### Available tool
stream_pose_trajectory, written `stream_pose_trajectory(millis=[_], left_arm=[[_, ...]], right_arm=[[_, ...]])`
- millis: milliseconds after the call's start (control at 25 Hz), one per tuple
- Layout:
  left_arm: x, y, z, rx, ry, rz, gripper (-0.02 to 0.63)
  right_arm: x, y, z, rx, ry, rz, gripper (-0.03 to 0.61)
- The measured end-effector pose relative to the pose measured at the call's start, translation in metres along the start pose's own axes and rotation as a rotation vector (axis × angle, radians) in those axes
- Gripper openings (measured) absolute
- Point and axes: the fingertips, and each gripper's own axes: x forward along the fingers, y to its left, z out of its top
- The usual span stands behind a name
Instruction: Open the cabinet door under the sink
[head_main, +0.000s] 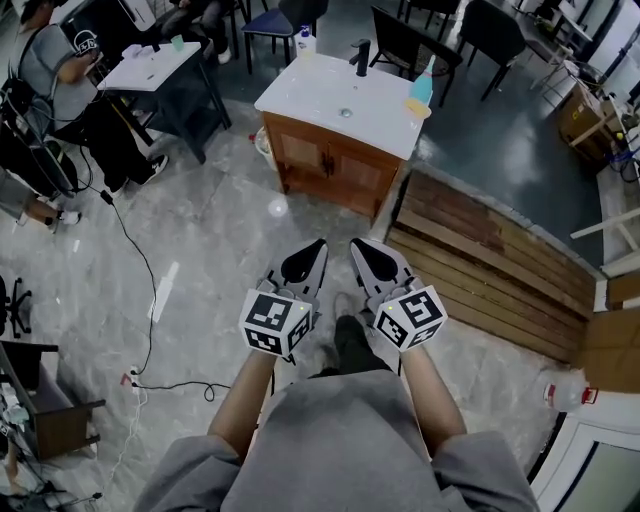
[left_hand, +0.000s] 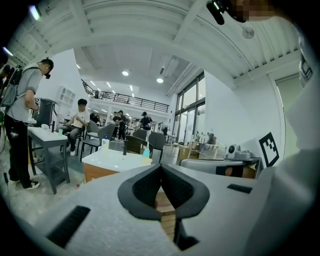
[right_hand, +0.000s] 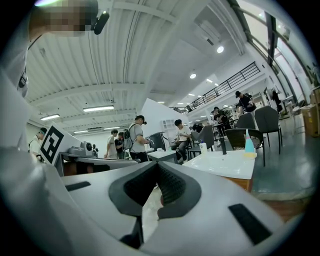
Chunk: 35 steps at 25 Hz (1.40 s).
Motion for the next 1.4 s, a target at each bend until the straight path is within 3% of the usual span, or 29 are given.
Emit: stream_pose_trajectory(millis=[800,1400], left_arm=[[0.15,0.075,-0.014,-0.063,0.097,0.043,0.008],[0.219,0.121,-0.039,-0.097,0.158,0.118,0.009]], right_arm=[[0.102,-0.143,-0.012,0.091,0.066,0.024,0.008],[0.151,-0.214,-0.042,0.144,0.134,0.045,0.008]])
